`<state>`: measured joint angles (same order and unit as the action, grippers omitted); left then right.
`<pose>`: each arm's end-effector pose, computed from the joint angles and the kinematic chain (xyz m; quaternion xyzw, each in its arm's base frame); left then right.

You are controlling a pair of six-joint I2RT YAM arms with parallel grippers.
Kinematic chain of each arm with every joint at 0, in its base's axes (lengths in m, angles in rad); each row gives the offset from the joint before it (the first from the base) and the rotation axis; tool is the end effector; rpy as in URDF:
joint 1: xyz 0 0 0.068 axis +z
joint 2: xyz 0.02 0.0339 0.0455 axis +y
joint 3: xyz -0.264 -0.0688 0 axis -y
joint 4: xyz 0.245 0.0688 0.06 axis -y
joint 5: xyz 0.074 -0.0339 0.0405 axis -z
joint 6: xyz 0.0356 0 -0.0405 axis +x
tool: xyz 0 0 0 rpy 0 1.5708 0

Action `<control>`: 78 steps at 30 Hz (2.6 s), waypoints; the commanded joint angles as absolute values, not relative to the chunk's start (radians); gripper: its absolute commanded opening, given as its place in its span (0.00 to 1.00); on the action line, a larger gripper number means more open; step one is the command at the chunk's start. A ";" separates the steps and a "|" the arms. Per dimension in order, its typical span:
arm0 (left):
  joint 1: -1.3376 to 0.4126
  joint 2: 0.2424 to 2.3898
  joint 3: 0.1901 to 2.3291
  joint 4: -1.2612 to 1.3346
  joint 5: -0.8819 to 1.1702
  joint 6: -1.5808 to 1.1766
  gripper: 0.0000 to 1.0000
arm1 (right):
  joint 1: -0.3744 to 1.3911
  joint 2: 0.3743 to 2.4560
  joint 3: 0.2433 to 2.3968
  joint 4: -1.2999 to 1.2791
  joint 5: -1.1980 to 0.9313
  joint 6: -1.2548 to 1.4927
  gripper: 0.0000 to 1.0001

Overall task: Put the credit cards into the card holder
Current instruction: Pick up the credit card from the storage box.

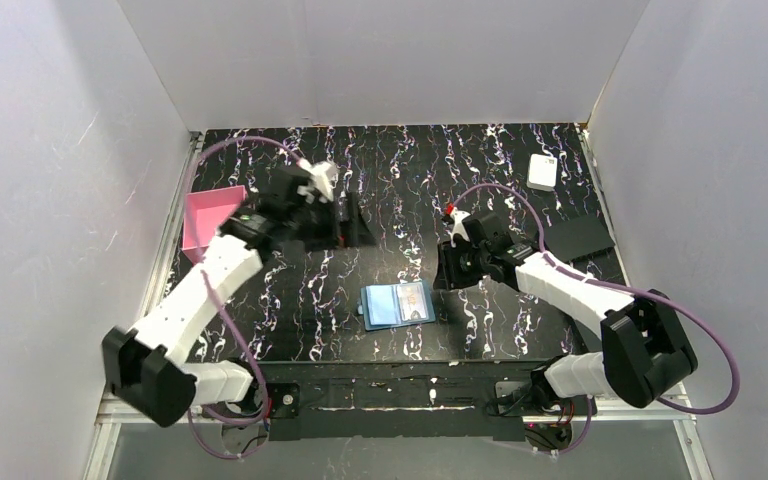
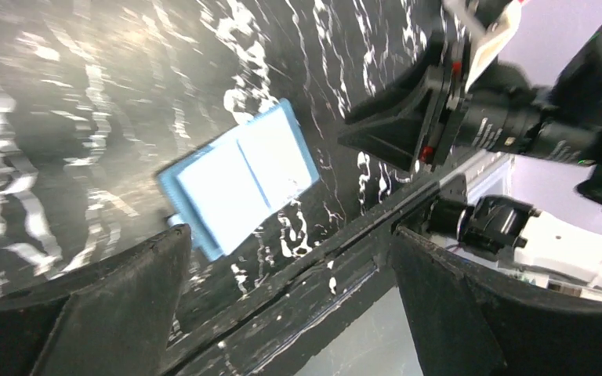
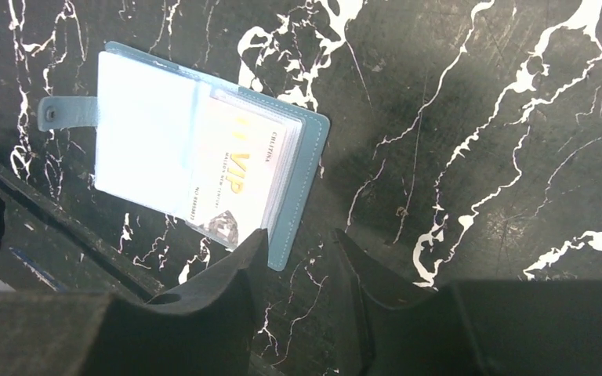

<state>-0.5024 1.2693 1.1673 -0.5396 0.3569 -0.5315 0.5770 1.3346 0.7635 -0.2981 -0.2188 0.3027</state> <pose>0.2372 -0.1445 0.3361 0.0667 0.8809 -0.3559 0.3049 0.2195 0.1521 0.2051 -0.1648 0.9196 0.2382 0.2654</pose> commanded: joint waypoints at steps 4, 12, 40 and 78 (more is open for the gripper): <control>-0.019 1.190 1.267 -0.861 0.241 -0.313 0.98 | 0.577 1.332 0.794 -0.271 -0.338 0.324 0.44; 0.231 1.391 1.209 -0.587 0.110 -0.258 0.98 | 0.576 1.333 0.791 -0.282 -0.407 0.287 0.44; 0.359 1.876 1.382 -0.459 0.532 -0.214 0.93 | 0.575 1.339 0.789 -0.289 -0.439 0.274 0.45; 0.340 1.830 1.345 -0.436 0.642 -0.239 0.47 | 0.575 1.366 0.786 -0.282 -0.447 0.279 0.45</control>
